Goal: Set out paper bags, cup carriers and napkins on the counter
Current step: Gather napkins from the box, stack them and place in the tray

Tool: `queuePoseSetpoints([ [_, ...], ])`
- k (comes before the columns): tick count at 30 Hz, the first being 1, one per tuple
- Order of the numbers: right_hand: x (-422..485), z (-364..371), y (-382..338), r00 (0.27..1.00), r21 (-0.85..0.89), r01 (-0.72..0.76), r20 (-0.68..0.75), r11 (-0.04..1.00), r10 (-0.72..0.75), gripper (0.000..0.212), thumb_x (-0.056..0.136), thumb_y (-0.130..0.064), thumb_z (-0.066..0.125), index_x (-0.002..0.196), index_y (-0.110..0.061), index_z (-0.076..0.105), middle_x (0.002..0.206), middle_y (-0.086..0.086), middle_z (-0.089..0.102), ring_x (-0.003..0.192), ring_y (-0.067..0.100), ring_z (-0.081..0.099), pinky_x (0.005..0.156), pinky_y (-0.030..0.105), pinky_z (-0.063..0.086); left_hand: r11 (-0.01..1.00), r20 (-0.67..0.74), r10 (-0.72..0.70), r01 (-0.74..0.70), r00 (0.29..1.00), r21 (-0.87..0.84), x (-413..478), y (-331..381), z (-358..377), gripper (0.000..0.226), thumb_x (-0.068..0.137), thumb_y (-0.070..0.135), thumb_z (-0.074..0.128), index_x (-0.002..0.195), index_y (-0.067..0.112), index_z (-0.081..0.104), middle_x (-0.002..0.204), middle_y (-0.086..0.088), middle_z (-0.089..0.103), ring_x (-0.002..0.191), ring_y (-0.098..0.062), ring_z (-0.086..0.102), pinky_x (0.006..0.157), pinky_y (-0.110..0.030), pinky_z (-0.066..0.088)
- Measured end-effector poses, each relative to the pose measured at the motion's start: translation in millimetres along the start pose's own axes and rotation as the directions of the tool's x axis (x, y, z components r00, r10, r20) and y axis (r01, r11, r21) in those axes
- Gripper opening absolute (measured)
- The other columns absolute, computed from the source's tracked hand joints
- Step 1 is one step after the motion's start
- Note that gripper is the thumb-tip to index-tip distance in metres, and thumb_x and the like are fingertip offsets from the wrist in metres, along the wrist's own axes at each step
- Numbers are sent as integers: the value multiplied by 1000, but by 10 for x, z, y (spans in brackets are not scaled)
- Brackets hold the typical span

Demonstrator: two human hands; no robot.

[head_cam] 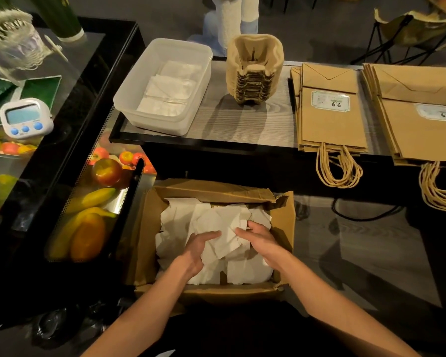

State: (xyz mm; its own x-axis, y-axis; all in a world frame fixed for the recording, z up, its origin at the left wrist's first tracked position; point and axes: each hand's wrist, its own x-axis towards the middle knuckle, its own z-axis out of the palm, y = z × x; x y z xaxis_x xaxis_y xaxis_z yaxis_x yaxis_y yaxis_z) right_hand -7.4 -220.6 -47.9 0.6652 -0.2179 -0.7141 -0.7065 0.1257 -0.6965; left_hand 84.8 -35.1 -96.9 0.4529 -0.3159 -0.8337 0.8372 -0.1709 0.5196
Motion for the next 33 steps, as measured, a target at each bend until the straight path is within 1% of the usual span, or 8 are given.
queuePoseSetpoints([
  [7, -2, -41, -9, 986, -103, 66, 160, 993, -49, 18, 97, -25, 67, 115, -29, 68, 115, -10, 73, 111, 11, 65, 94, 33, 52, 999, 41, -19, 20, 999, -29, -374, 205, 143, 41, 88, 31, 76, 124, 16, 68, 116, -16, 75, 113, -39, 67, 102, -52, 53],
  [11, -10, -9, -8, 996, -120, 89, 20, 989, -87, 12, 96, -35, 68, 105, -28, 70, 111, -8, 72, 107, 16, 65, 77, 27, 49, 996, 13, -16, 17, 1000, -85, -393, 226, 149, 25, 95, 27, 69, 115, 12, 71, 105, -15, 78, 105, -35, 69, 96, -46, 52],
  [15, 7, -43, 26, 994, -122, 43, 103, 992, -31, 53, 84, -43, 79, 132, -34, 59, 128, -12, 65, 119, 14, 59, 99, 41, 53, 989, 4, -30, 30, 1000, -141, -375, 226, 108, 28, 94, 26, 70, 117, 11, 69, 106, -16, 77, 107, -37, 69, 107, -52, 49],
  [19, 42, -69, 56, 994, -254, 67, 101, 965, -42, 50, 86, -23, 79, 131, -34, 60, 128, -14, 66, 123, 11, 58, 106, 45, 49, 986, 6, -31, 31, 1000, -163, -370, 221, 94, 27, 94, 25, 70, 118, 13, 68, 105, -15, 77, 105, -37, 69, 98, -51, 54],
  [22, -17, -145, -40, 997, -153, 80, 5, 985, -81, 40, 89, -24, 77, 127, -26, 64, 121, -11, 70, 113, 9, 64, 99, 38, 53, 987, -6, -24, 23, 1000, -161, -379, 235, 73, 24, 94, 23, 70, 115, 12, 69, 99, -14, 78, 101, -35, 70, 87, -45, 58],
  [25, -76, -202, -128, 995, 14, 101, -12, 995, -101, 34, 88, -21, 77, 121, -22, 67, 115, -5, 75, 106, 13, 71, 82, 31, 59, 993, 7, -30, 30, 1000, -110, -330, 215, 29, 27, 93, 25, 72, 117, 12, 69, 105, -15, 77, 107, -37, 69, 98, -50, 55],
  [30, -110, -101, -282, 995, 260, 70, 48, 963, -85, 35, 88, -22, 76, 122, -19, 64, 114, 0, 75, 103, 16, 73, 90, 38, 60, 1000, 16, -30, 30, 999, 5, -286, 176, 79, 58, 74, 30, 88, 126, 16, 66, 115, -14, 76, 110, -39, 70, 102, -58, 52],
  [33, -85, 49, -311, 994, 108, 81, 57, 991, -88, 46, 89, -35, 76, 129, -17, 62, 124, 2, 71, 110, 17, 70, 95, 41, 58, 995, 22, -3, 1, 1000, 95, -166, 96, 75, 97, 55, 44, 98, 139, 20, 56, 121, -8, 74, 114, -34, 69, 102, -57, 53],
])
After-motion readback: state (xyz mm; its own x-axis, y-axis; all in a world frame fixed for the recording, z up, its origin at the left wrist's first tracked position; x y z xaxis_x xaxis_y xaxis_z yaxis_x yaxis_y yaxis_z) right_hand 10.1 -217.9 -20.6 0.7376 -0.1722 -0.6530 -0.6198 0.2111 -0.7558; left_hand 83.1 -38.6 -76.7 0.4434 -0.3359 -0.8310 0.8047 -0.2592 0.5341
